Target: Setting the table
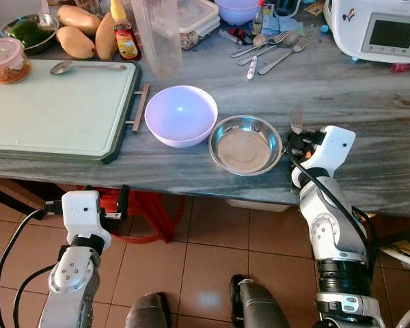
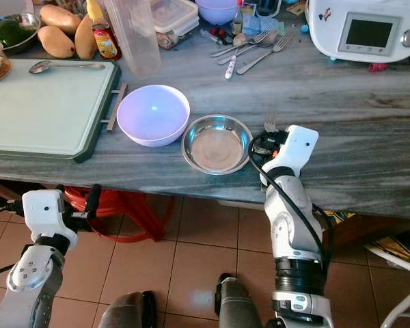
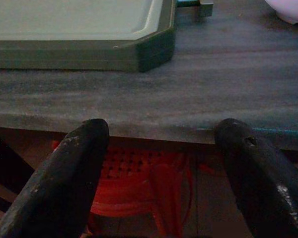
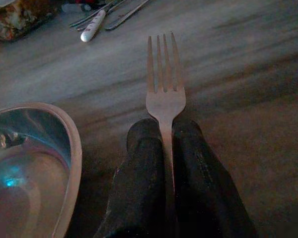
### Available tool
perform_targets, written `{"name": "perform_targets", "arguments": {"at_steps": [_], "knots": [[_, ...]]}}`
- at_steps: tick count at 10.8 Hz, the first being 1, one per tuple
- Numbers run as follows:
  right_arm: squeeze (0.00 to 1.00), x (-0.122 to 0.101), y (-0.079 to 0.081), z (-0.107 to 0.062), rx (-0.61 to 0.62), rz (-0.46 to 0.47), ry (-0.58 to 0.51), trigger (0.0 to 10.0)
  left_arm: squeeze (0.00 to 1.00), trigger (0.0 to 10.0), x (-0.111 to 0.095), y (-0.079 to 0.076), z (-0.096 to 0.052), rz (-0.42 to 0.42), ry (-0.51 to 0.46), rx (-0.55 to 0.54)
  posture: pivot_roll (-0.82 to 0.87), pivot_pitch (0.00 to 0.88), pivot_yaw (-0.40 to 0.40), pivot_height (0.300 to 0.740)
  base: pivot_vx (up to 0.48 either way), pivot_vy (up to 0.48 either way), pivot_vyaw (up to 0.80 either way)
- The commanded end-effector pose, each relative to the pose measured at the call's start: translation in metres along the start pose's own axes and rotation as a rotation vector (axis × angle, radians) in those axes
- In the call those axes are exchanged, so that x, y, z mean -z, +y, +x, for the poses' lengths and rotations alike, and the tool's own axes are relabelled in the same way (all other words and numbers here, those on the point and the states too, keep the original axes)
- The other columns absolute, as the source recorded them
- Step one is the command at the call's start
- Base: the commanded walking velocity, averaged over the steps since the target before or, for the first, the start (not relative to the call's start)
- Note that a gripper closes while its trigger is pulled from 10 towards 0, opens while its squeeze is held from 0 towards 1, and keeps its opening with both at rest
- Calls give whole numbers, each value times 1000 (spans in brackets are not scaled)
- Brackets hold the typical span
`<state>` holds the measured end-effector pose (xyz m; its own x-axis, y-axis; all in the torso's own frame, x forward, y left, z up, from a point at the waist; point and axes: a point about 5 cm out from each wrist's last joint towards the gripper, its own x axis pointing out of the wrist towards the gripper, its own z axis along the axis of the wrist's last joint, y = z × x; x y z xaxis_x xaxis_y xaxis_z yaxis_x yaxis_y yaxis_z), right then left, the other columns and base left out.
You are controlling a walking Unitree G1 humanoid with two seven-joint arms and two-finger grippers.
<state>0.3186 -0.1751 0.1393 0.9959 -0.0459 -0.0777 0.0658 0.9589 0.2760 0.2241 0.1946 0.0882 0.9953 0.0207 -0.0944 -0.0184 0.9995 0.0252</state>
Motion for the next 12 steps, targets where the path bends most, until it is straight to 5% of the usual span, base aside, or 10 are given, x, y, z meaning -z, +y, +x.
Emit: {"name": "perform_targets", "arguments": {"at_steps": [1,7,8,10,12], "knots": [[0,28,-11,-7,45,8,136,10000,0,10000,3,1,-2,5,20,0,-23,228,41,740,0,0,0],[0,40,-19,-9,52,-94,244,10000,0,10000,3,0,0,7,23,5,-23,228,40,740,0,0,0],[925,40,-21,-10,51,-105,249,10000,0,10000,3,0,0,8,24,6,-24,231,40,740,0,0,0],[918,39,-24,-11,62,-133,247,10000,0,10000,3,-1,0,10,27,8,-24,231,40,740,0,0,0],[600,36,-24,-10,46,-191,230,10000,0,10000,3,-1,1,10,28,8,-25,232,40,740,0,0,0]]}}
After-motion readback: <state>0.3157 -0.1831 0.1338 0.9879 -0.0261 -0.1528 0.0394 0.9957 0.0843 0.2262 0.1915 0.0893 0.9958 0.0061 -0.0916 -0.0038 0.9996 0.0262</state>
